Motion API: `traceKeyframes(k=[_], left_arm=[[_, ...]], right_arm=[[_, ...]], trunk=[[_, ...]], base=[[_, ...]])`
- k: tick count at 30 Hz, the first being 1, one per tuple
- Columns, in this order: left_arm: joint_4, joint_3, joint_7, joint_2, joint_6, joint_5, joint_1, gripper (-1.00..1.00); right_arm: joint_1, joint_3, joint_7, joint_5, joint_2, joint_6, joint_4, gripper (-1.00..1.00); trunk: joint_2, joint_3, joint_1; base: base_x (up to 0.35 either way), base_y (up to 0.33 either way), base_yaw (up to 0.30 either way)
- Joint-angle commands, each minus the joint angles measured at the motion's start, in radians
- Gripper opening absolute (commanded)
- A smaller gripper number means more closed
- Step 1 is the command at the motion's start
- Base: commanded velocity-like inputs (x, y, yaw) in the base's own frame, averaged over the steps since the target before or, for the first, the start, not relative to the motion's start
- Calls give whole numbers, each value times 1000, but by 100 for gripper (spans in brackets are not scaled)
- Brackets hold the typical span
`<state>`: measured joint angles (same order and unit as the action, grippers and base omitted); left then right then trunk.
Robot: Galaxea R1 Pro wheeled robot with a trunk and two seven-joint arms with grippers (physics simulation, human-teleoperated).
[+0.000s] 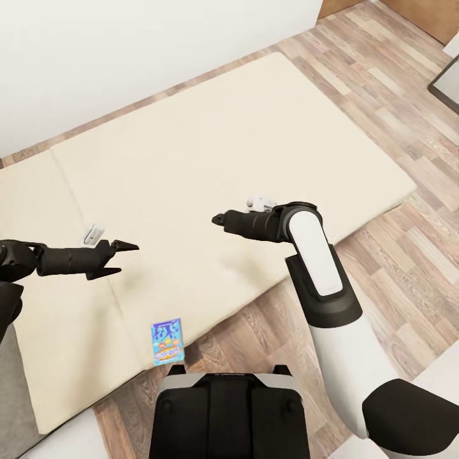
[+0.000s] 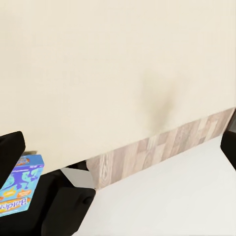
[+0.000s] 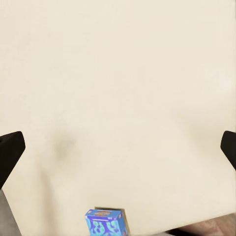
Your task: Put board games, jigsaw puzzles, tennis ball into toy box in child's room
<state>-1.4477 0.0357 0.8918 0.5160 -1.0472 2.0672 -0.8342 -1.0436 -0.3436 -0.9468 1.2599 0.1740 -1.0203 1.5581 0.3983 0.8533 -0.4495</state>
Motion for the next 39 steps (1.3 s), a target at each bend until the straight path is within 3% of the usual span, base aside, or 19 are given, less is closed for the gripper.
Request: traceKeyframes(k=[1, 39], left_arm=[[0, 1, 10, 1, 0, 10, -1, 100], [0, 1, 10, 0, 0, 10, -1, 100]], right_arm=[[-1, 0, -10, 8, 0, -4, 0, 100], [-1, 0, -12, 7, 0, -4, 0, 100]], trunk=[[2, 1, 0], [2, -14, 0]], base=[[-80, 110, -148], [-20, 57, -93]])
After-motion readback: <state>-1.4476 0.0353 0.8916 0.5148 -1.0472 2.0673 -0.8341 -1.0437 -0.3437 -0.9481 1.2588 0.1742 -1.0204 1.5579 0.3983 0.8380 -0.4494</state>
